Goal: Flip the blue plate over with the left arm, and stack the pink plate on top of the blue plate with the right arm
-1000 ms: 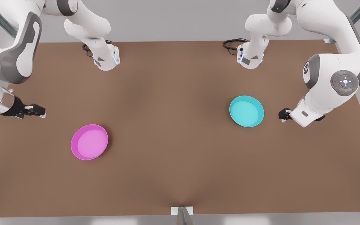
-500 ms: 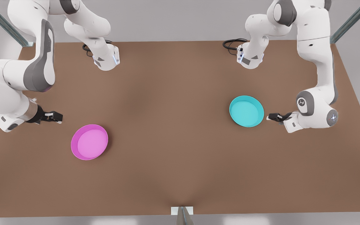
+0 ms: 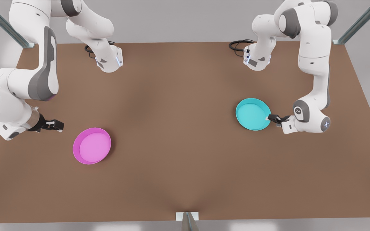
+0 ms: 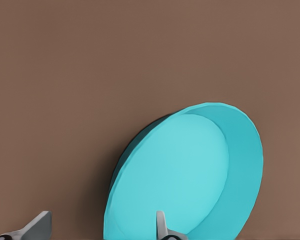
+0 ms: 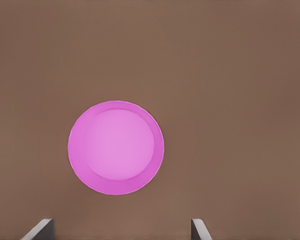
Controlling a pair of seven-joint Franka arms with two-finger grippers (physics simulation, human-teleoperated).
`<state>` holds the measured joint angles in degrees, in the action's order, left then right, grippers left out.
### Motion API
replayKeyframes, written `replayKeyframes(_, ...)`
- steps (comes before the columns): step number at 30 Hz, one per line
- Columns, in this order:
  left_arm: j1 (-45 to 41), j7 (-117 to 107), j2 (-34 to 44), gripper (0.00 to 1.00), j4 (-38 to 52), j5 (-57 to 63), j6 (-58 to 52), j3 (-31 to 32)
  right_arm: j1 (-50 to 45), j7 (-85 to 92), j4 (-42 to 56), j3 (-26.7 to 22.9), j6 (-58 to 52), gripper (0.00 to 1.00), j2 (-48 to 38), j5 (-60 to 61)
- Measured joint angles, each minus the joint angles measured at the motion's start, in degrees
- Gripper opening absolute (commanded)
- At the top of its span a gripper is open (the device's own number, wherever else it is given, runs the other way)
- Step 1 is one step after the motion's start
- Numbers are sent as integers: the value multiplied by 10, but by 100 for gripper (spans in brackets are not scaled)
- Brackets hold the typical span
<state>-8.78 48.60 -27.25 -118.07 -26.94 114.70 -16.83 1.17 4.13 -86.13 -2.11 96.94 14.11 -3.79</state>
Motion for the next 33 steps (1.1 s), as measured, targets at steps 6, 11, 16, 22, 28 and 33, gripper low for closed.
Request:
replayKeyframes(6,-4,-1,-16,40,2,-1,4,4,1,0,-2,0,1,100,0,-1)
replayKeyframes(11,-4,-1,-25,33,6,-3,4,4,1,1,-3,0,11,100,0,-2)
replayKeyframes(16,-4,0,-33,33,11,-4,7,4,1,1,-4,0,12,100,0,-1)
replayKeyframes(22,-4,0,-41,33,12,-5,8,7,3,2,-5,0,12,100,6,-3)
replayKeyframes(28,-4,0,-47,21,15,-5,8,7,5,3,-5,0,13,100,7,-13)
replayKeyframes(33,-4,-4,-45,21,27,6,-11,7,8,8,-5,0,13,100,8,-13)
